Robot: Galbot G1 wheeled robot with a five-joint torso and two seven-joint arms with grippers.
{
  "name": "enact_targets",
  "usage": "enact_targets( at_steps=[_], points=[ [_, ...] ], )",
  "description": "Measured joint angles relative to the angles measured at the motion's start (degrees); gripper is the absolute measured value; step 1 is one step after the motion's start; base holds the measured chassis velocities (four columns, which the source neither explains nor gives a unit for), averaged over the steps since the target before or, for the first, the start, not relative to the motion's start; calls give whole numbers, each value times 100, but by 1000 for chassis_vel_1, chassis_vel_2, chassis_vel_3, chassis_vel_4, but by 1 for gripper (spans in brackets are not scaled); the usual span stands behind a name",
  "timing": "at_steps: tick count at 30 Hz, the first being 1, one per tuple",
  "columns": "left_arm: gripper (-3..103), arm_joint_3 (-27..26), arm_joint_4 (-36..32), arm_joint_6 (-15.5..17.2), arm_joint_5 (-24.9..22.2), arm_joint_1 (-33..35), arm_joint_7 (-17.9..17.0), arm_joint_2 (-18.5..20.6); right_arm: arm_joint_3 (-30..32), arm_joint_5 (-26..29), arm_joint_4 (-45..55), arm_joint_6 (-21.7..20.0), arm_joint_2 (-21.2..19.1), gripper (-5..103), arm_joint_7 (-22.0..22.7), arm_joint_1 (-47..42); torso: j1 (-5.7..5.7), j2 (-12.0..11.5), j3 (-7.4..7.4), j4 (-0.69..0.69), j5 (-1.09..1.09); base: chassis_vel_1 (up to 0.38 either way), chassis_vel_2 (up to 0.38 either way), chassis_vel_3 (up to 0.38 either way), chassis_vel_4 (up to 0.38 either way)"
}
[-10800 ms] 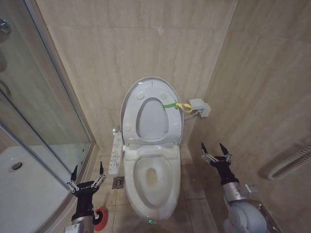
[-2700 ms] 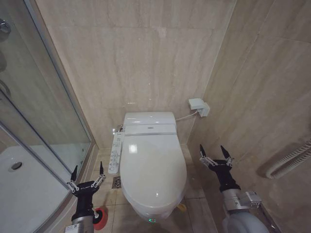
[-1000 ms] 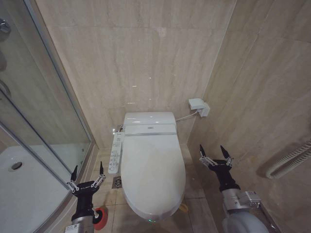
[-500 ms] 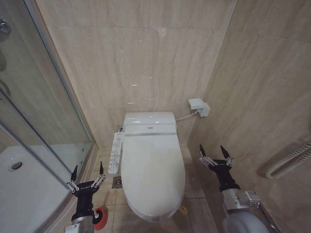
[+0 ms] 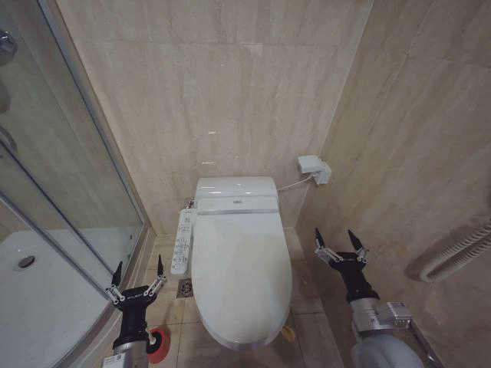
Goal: Open the toilet lid, clean the toilet bowl with a toilet brush, close the toilet lid, and flush.
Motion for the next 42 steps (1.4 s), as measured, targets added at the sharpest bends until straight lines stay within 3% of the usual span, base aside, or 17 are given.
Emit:
enact_targets(
  at_steps=[38,42],
  points=[
    [97,-2,0,11,-6,-4,3,2,0,0,0,0,0,100,0,0,0,0,0,0,0,0,0,0,0],
    [100,-192,-80,488,-385,-232,183,136,0,0,0,0,0,100,0,0,0,0,0,0,0,0,0,0,0]
  ],
)
